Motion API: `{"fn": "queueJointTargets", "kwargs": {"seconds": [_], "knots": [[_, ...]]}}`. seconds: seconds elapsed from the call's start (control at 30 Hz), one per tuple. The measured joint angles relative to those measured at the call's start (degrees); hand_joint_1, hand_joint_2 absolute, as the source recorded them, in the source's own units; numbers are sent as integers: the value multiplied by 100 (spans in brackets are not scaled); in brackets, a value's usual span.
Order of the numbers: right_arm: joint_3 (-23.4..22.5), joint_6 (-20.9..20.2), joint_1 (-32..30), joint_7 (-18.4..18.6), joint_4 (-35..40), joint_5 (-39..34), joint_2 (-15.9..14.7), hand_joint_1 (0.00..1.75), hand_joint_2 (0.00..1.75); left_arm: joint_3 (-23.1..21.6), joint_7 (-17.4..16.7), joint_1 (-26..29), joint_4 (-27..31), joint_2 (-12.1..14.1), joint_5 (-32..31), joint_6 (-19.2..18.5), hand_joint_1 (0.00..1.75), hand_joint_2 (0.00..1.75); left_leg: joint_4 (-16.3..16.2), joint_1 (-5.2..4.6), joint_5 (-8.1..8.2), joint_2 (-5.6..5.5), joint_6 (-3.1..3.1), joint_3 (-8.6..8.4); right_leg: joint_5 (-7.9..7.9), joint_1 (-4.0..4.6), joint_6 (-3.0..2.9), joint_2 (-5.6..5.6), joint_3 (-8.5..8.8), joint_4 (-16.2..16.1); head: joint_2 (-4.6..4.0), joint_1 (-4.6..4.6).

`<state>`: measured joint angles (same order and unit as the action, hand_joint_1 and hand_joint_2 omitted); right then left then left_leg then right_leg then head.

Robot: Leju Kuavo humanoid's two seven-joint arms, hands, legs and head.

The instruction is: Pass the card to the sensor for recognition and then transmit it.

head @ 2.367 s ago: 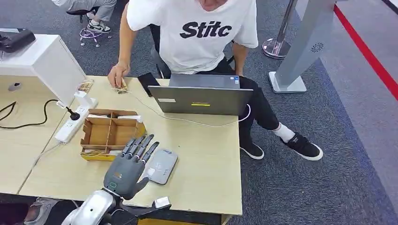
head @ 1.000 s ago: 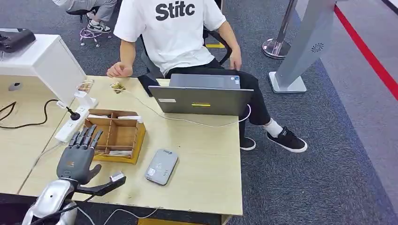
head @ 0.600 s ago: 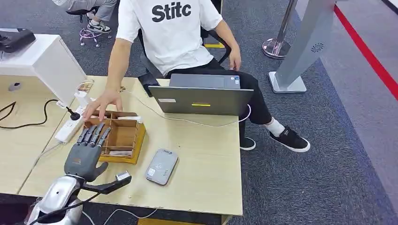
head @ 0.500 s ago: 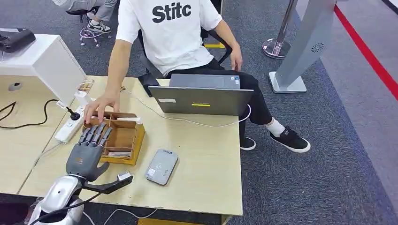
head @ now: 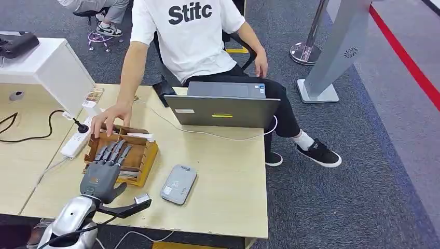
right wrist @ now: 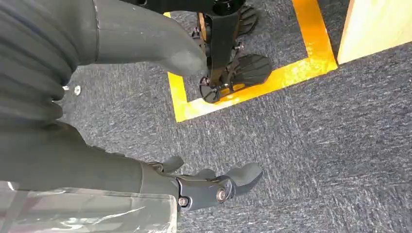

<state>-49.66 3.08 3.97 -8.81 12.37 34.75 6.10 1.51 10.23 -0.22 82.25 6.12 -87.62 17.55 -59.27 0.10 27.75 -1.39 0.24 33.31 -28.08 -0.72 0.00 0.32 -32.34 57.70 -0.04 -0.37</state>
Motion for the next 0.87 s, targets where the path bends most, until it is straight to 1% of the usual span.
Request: {"fn": "queueJointTargets", "kwargs": {"seconds": [0.1, 0.23, 0.37, 0.47, 0.57, 0.67, 0.73, 0.77, 0.87], "knots": [[-13, -2, 0, 0, 7, 15, 0, 0, 175, 0, -2, 2, 0, 2, 122, -131, 175, 175, 0, 0, 0, 0, 0, 0, 0, 0, 0, 0, 0, 0, 0, 0], [-46, -2, 0, 28, 9, 24, 0, 0, 175, 0, -2, 3, 0, 0, 201, -149, 175, 175, 0, 0, 0, 0, 0, 0, 0, 0, 0, 0, 0, 0, 0, 0], [-83, 7, 0, 83, 9, 66, 0, 0, 175, 0, -2, 3, 22, -4, 245, -2, 175, 175, 0, 0, 0, 0, 0, 0, 0, 0, 0, 0, 0, 0, 0, 0], [-125, 13, 1, 87, 9, 85, 0, 0, 175, 0, 9, 3, 171, -35, 357, 140, 175, 175, 0, 0, 0, -2, 0, 0, 0, 0, 0, -1, 0, 0, 0, 0], [-168, 15, 2, 96, 9, 136, 0, 0, 175, 0, 94, -14, 484, -114, 481, 269, 175, 175, -1, 0, -1, -2, 1, 0, 0, 0, 0, -1, 0, 0, 0, 0], [-218, 15, 4, 101, 15, 223, 0, 0, 175, 2, 96, -146, 889, -164, 441, 293, 175, 175, -2, 0, -1, -2, 1, 0, 1, 0, 0, -3, 3, 0, -2, 0], [-253, 7, 3, 105, 15, 266, 0, 0, 175, 43, 61, -269, 1171, -181, 537, 297, 175, 175, -2, 0, -4, -2, -1, 0, 2, 0, 0, -2, 3, 0, -2, 0], [-269, -2, 3, 109, 15, 295, 0, 0, 175, 81, 55, -334, 1290, -201, 650, 267, 175, 175, -3, 1, -4, -2, -1, -1, 2, 0, 0, -2, 2, 0, 0, -2], [-312, -24, 6, 155, 17, 384, 0, 0, 175, 343, 55, -721, 1754, -330, 1295, -150, 175, 175, -3, 2, -9, -10, -1, 2, 2, 0, -1, -8, 4, 1, 0, 0]]}}
